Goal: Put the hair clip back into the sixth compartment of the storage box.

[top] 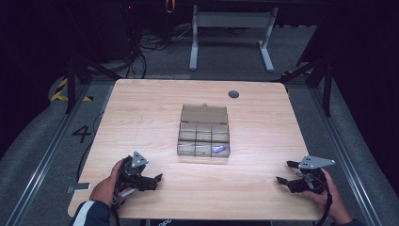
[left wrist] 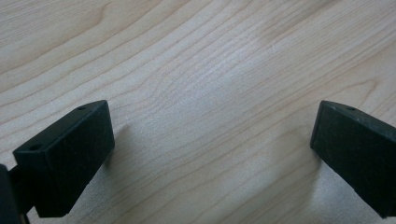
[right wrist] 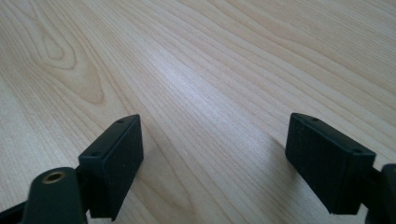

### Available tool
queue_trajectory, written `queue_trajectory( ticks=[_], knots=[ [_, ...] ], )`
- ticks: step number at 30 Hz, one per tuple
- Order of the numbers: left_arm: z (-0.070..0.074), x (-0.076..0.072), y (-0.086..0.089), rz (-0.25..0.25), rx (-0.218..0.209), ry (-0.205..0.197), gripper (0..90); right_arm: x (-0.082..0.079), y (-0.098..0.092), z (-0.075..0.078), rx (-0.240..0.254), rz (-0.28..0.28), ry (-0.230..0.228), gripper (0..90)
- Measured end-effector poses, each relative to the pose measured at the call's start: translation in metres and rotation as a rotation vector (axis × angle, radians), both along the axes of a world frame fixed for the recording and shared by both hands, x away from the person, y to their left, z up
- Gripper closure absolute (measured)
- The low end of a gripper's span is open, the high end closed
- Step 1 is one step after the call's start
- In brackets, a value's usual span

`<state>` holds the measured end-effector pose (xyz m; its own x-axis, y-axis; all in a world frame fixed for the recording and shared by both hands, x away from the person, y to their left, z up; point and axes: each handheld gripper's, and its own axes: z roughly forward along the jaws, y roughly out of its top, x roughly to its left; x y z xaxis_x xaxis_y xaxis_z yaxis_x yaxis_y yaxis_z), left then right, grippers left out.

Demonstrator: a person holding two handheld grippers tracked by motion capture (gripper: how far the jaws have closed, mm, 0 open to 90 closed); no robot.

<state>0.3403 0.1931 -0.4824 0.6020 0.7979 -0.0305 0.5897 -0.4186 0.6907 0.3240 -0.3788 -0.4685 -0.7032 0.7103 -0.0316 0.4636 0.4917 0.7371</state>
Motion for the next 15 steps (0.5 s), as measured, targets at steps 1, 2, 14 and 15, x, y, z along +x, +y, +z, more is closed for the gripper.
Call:
queue_trajectory(
  ticks=[1,2,14,15],
  knots=[
    [0.0,-0.0002,-0.0001,0.001,-0.001,0.002,0.1,0.0003,0.0002,-0.0002,0.002,-0.002,0.001,17.6],
    [0.0,-0.0001,0.0,0.0,-0.001,0.002,0.1,0.0003,0.0002,-0.0002,0.002,-0.005,0.002,17.4],
    [0.0,-0.0001,-0.0001,0.0,-0.001,0.002,0.1,-0.0002,0.0004,-0.0002,-0.001,-0.02,0.004,16.0],
    [0.0,0.0,0.0,0.0,0.0,-0.001,0.0,-0.0003,0.0004,-0.0002,-0.001,-0.02,0.004,16.0]
  ],
)
